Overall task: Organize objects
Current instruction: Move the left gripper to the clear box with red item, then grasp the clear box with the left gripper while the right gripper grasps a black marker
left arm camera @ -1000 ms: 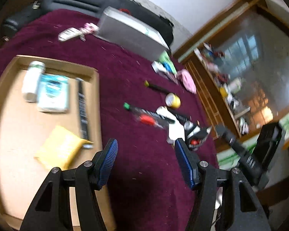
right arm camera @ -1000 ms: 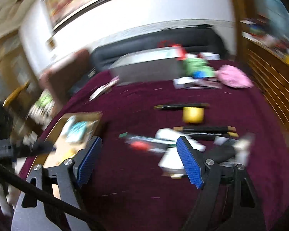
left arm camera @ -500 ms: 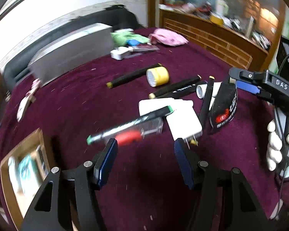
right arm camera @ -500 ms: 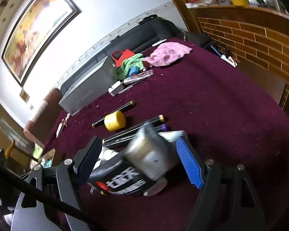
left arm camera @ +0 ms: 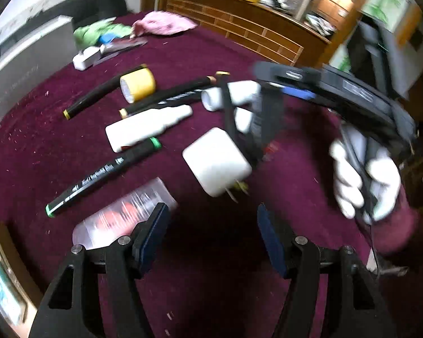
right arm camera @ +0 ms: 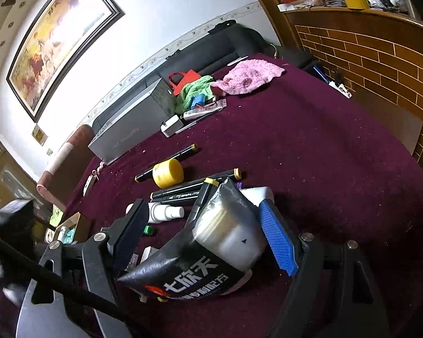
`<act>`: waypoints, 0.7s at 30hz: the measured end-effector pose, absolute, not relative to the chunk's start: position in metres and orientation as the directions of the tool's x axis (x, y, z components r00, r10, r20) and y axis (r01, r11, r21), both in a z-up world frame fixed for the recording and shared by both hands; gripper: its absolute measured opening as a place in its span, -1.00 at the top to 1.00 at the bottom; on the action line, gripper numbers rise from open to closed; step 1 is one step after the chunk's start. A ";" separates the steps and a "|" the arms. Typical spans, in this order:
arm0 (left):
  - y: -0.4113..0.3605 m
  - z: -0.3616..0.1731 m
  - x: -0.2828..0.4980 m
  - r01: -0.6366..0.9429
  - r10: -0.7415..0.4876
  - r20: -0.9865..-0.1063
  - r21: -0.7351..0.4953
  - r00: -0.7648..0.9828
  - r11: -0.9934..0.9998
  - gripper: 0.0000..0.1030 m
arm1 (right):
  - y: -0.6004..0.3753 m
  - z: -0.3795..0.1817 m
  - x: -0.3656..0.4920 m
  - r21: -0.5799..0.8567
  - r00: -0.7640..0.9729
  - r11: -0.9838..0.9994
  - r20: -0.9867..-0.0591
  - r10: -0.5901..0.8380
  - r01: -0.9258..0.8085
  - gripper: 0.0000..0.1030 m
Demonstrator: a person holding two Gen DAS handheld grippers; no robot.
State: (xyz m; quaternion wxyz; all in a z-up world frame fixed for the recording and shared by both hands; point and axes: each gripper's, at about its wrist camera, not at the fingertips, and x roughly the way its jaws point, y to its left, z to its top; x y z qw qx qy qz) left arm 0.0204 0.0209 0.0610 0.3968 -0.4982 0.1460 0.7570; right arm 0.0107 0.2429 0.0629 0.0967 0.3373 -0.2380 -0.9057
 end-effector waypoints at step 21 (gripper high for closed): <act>0.020 0.019 -0.021 -0.732 0.239 -0.945 0.002 -0.225 -0.682 -0.40 | 0.244 0.052 0.009 0.502 -0.726 -0.865 -0.600 -0.336 -0.015 -0.55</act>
